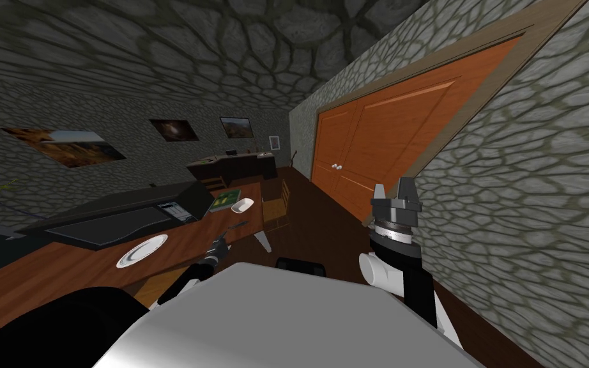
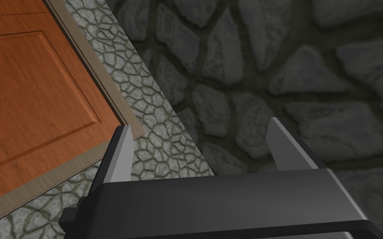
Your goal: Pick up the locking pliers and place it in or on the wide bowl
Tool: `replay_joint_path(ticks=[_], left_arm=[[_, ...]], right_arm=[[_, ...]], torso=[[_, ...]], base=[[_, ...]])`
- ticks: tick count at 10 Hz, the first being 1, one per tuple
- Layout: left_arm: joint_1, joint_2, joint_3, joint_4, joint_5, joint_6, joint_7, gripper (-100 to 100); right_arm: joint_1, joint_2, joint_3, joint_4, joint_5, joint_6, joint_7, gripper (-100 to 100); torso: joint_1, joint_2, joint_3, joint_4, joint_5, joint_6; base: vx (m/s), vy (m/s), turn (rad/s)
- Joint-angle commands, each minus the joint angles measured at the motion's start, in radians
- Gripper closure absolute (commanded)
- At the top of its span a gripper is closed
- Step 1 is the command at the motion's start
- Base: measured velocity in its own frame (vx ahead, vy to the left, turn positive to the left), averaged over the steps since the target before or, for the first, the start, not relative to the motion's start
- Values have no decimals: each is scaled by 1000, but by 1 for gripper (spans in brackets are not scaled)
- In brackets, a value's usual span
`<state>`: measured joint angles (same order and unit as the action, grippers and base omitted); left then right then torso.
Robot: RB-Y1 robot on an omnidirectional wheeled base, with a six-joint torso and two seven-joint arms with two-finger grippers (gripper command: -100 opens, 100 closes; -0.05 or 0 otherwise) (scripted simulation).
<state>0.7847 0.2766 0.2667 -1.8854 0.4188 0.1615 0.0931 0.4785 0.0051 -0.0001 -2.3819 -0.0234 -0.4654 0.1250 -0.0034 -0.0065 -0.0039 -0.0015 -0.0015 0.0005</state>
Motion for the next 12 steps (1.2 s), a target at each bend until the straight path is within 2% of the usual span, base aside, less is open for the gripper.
replay_joint_path(ticks=[1,5,8,12], left_arm=[[5,5,12,15,11,44,2,-100],[2,47,38,88,51,150,15,-100],[-12,75,50,133,75,225,25,-100],[-37,112,61,182,104,318,37,-100]], right_arm=[[0,0,0,0,0,0,0,0],[0,0,0,0,0,0,0,0],[0,0,0,0,0,0,0,0],[0,0,0,0,0,0,0,0]], torso=[[0,0,0,0,0,0],[4,-2,-1,0,1,0],[8,-2,-1,0,2,0],[11,-2,-1,0,2,0]], base=[[54,-34,-6],[104,-13,-26],[105,45,-56],[113,89,-59]])
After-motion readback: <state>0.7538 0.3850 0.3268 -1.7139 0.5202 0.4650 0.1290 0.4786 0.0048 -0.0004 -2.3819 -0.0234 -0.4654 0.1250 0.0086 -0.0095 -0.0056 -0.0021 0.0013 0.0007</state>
